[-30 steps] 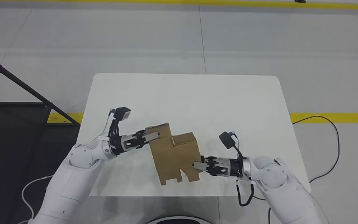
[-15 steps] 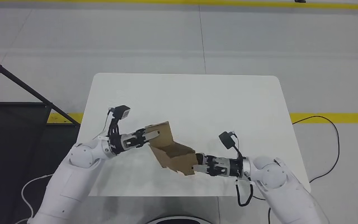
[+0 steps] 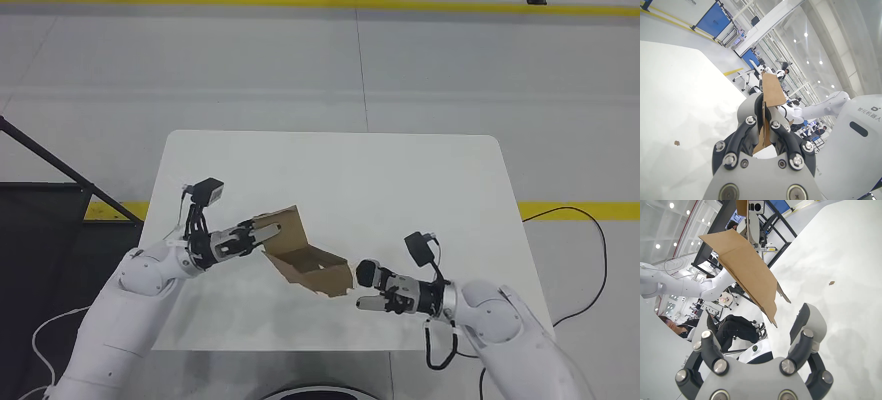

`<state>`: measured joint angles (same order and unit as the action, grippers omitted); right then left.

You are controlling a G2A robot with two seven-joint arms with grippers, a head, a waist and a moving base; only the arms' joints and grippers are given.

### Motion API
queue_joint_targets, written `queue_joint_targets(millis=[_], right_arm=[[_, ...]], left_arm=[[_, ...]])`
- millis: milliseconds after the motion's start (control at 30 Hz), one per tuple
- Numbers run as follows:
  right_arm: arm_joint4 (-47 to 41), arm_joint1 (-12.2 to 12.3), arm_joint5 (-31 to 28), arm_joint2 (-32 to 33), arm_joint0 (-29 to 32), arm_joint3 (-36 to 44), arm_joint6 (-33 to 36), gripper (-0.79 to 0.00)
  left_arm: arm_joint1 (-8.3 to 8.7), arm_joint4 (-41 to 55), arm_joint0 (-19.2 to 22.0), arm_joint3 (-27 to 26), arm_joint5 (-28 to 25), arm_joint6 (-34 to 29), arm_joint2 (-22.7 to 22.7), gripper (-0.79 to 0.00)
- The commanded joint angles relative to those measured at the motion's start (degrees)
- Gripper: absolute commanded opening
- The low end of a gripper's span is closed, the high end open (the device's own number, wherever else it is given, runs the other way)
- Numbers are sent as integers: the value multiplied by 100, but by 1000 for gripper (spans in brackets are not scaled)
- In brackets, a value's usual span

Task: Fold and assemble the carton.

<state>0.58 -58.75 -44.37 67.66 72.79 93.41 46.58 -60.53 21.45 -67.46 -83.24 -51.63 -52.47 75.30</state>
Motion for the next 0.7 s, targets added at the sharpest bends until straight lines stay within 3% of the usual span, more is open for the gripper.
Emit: queue_joint_targets(millis=[0, 433, 667], right_arm=[[-4, 2, 15, 9, 6, 5, -1, 0], [-17, -4, 53, -5, 40, 11, -117, 0], [322, -14, -811, 31, 52, -85, -535, 0]], left_arm=[[3, 110, -30, -88, -80, 61, 14, -785], [3, 110, -30, -88, -80, 61, 14, -785], [-12, -111, -12, -152, 52, 290, -45, -785]])
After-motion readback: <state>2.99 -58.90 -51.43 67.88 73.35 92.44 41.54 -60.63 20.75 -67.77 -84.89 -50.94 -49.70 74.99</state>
